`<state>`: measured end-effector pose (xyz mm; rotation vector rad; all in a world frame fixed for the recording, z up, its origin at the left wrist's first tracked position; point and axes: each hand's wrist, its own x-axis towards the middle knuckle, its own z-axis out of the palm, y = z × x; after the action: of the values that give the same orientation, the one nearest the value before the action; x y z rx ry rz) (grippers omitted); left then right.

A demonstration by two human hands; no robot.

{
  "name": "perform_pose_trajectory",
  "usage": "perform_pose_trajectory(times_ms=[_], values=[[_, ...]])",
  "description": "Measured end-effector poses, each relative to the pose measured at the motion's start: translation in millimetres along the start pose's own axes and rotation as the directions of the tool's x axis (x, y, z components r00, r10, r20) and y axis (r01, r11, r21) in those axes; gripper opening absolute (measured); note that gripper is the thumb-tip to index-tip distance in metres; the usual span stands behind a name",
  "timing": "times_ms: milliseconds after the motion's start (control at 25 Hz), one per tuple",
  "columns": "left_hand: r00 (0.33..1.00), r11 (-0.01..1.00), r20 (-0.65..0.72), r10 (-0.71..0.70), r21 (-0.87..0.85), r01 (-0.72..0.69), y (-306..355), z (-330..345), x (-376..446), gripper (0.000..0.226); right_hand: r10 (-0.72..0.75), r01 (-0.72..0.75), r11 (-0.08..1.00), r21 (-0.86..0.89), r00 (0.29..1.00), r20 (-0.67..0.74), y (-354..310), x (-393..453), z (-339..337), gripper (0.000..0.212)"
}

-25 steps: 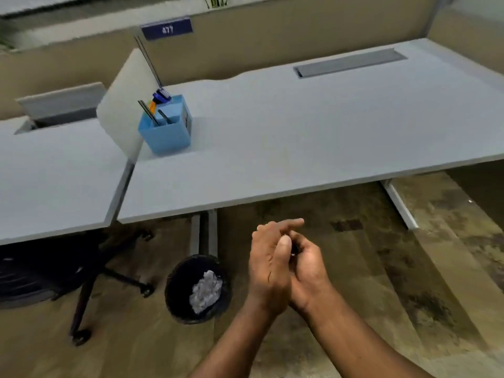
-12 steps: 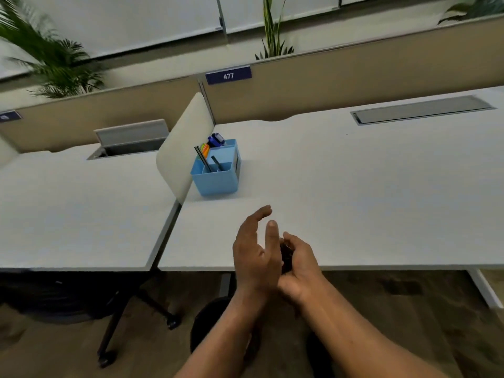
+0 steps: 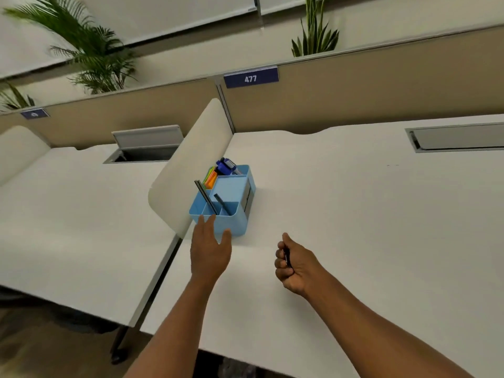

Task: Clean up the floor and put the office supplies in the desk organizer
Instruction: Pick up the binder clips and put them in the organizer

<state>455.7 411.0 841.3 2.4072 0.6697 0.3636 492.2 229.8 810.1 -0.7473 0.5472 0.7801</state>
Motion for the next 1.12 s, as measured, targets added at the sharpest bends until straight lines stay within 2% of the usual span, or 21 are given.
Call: perform_pose_trajectory(times_ms=[80,200,520,800,960,1120], values=[[0.997,0.982,0.068,0.037,0.184,-0.049,-14,5,26,0.060,0.022,-0.023,0.999,-0.041,0.999,-0.025,-13,29,5,0.028],[0.991,0.948,0.129,0.039,0.309,-0.077,-29,15,44,0.061,0.039,-0.041,0.996,-0.084,0.999,-0.028,-28,68,18,0.023],[0.997,0.962,0.073,0.012,0.270,-0.031,-38,24,46,0.055,0.041,-0.047,0.990,-0.131,0.998,-0.047,-52,138,74,0.005],[0.999,0.977,0.047,-0.011,0.215,0.000,-38,23,48,0.053,-0.005,-0.050,0.943,-0.328,0.986,-0.167,-53,167,80,0.018],[0.999,0.977,0.054,-0.001,0.212,-0.010,-39,23,47,0.054,-0.058,-0.020,0.896,-0.443,0.985,-0.160,-55,174,83,0.031],[0.998,0.980,0.060,-0.003,0.200,-0.009,-37,22,47,0.055,-0.048,-0.016,0.877,-0.481,0.991,-0.121,-59,177,82,0.038]])
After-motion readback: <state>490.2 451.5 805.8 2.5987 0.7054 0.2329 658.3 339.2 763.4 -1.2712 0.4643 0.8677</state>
